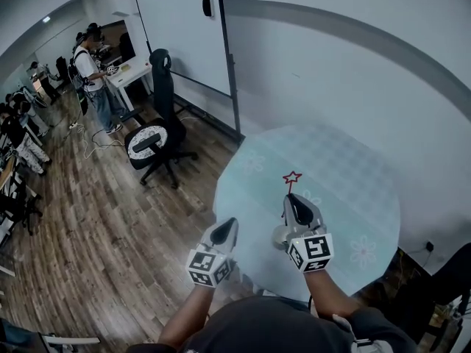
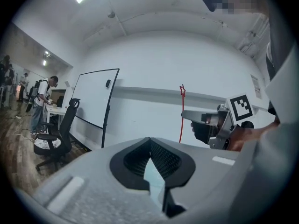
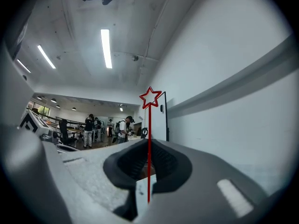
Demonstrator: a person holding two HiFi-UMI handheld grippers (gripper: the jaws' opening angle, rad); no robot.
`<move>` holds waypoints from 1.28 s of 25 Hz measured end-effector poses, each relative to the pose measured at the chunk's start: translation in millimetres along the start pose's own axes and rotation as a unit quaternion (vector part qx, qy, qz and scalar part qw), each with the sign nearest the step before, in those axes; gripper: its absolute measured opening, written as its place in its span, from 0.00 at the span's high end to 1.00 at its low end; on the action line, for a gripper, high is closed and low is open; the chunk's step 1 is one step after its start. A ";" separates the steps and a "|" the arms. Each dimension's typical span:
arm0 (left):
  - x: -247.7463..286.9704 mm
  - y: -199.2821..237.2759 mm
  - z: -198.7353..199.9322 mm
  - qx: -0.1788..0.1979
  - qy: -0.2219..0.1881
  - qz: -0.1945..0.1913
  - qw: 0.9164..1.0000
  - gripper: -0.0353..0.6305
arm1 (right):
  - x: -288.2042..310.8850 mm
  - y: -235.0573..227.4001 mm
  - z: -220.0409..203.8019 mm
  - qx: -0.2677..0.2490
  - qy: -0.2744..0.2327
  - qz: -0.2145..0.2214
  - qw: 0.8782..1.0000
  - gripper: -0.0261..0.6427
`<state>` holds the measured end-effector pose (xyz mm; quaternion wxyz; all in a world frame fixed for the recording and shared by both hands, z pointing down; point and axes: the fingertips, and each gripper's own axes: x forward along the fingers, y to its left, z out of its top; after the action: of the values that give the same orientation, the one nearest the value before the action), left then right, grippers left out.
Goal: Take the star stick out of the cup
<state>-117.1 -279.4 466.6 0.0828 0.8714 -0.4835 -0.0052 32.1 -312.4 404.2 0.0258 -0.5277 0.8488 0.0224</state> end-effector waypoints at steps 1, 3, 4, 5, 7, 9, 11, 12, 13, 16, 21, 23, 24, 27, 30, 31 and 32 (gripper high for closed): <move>1.3 -3.7 0.7 0.002 0.000 -0.002 1.000 0.94 | -2.5 -2.8 0.3 0.000 0.000 -0.002 1.000 0.93; 3.6 -10.8 3.6 0.004 -0.002 -0.005 1.000 0.94 | -7.9 -9.6 -0.1 0.002 0.002 -0.005 1.000 0.93; 4.3 -13.6 4.5 0.004 -0.003 -0.006 1.000 0.94 | -10.2 -12.8 -1.1 0.004 0.004 -0.007 1.000 0.93; 4.4 -15.3 4.6 0.004 -0.003 -0.006 1.000 0.94 | -12.1 -15.4 -2.4 0.008 0.006 -0.009 1.000 0.93; 3.1 -16.1 3.7 0.002 -0.002 -0.005 1.000 0.94 | -14.2 -17.6 -3.4 0.015 0.006 -0.012 1.000 0.93; 1.1 -15.3 2.1 -0.001 -0.001 -0.005 1.000 0.94 | -14.9 -17.2 -2.5 0.018 0.005 -0.014 1.000 0.93; 0.6 -15.0 -0.6 -0.003 0.001 -0.005 1.000 0.94 | -14.9 -16.8 -2.2 0.015 0.004 -0.015 1.000 0.93; 1.3 -15.1 -2.0 -0.002 0.004 -0.007 1.000 0.94 | -14.7 -16.7 -2.3 0.013 0.003 -0.016 1.000 0.93; 2.5 -15.2 -3.3 -0.001 0.007 -0.008 1.000 0.94 | -14.3 -16.9 -2.6 0.012 0.002 -0.016 1.000 0.93; 7.7 -13.2 -5.8 -0.001 0.011 -0.011 1.000 0.94 | -13.5 -18.3 -5.0 0.018 -0.002 -0.020 1.000 0.93; 16.4 -14.3 -0.2 -0.005 0.005 -0.018 1.000 0.94 | -12.3 -19.7 -11.8 0.026 0.002 -0.024 0.999 0.93; 18.0 -14.0 -2.1 -0.006 0.007 -0.019 1.000 0.94 | -11.9 -20.3 -11.9 0.027 -0.002 -0.025 0.999 0.93; 18.2 -13.2 -3.6 -0.007 0.008 -0.019 1.000 0.94 | -11.3 -20.2 -11.8 0.027 -0.003 -0.025 0.999 0.93; 18.2 -14.1 -9.7 -0.005 0.013 -0.023 1.000 0.94 | -11.1 -20.6 -12.2 0.028 -0.006 -0.025 0.999 0.93; 20.4 -20.6 -12.0 0.000 0.016 -0.031 0.999 0.94 | -13.6 -23.6 -12.9 0.029 -0.007 -0.027 0.999 0.93; 21.4 -21.9 -12.2 0.001 0.016 -0.032 0.999 0.94 | -14.1 -24.7 -13.0 0.029 -0.007 -0.027 0.999 0.93; 22.5 -22.8 -12.3 0.002 0.016 -0.032 0.999 0.94 | -14.3 -25.5 -13.0 0.030 -0.008 -0.027 0.999 0.93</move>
<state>-84.9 -284.8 477.0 0.0883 0.8868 -0.4537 0.0068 61.0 -311.7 417.9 0.0491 -0.5492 0.8343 0.0005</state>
